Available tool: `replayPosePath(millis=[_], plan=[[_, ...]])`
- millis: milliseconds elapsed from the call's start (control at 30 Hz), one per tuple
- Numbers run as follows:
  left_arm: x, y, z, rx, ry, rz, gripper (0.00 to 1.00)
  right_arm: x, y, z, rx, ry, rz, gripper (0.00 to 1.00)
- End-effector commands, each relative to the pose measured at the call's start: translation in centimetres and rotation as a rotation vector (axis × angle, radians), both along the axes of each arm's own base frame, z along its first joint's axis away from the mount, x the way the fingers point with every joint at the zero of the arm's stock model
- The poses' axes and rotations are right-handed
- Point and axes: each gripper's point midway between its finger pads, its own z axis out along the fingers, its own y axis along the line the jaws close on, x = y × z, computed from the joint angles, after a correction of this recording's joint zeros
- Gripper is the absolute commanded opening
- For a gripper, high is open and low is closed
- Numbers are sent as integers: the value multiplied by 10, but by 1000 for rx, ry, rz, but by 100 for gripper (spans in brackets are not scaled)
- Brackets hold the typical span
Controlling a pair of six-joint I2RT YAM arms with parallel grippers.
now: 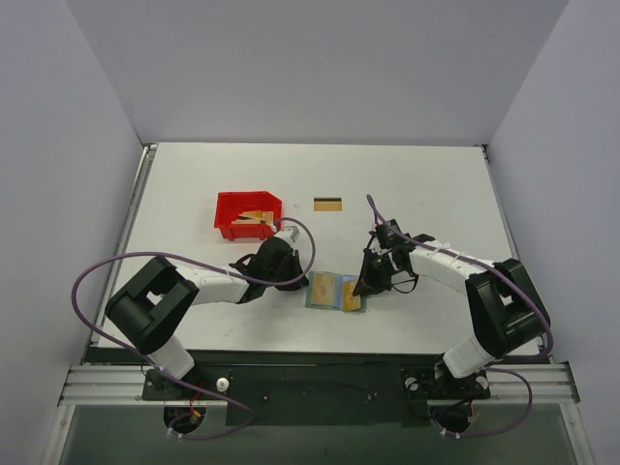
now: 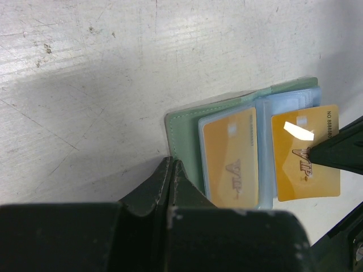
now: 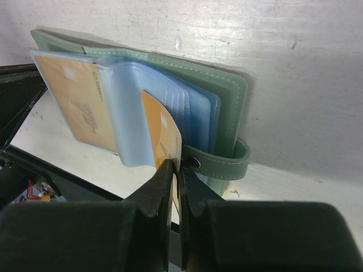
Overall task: Put the credit cards into the card holder
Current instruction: Insert the credit card into the card holder.
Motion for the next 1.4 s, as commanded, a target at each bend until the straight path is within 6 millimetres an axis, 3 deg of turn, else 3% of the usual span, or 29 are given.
replayPosePath(millis=[0,267,367,400,533,633,767,833,1067,1367], plan=[[-22,19,-25,100,93,-11,0,-12,-13,-21,-85,69,0,0],[-20,26,-21,134,86,9,0,-6,-5,-23,-48,56,-3,0],[-6,29,2,151,21,50,0,-4,-6,-26,-55,53,-10,0],[-11,37,1,188,37,52,0,-4,-6,-27,-55,53,-10,0],[5,44,37,209,-50,94,0,-3,-5,-28,-54,51,-10,0],[15,35,72,148,-131,83,0,-2,-6,-30,-60,50,-10,0],[13,-3,112,-29,-236,-43,0,-1,-5,-30,-61,44,-10,0],[4,-23,120,-67,-261,-122,0,0,-5,-29,-59,41,-11,0],[-25,-78,102,-77,-257,-305,0,2,-5,-26,-54,30,-10,0],[-30,-95,73,-42,-224,-343,0,1,-4,-25,-51,29,-6,0]])
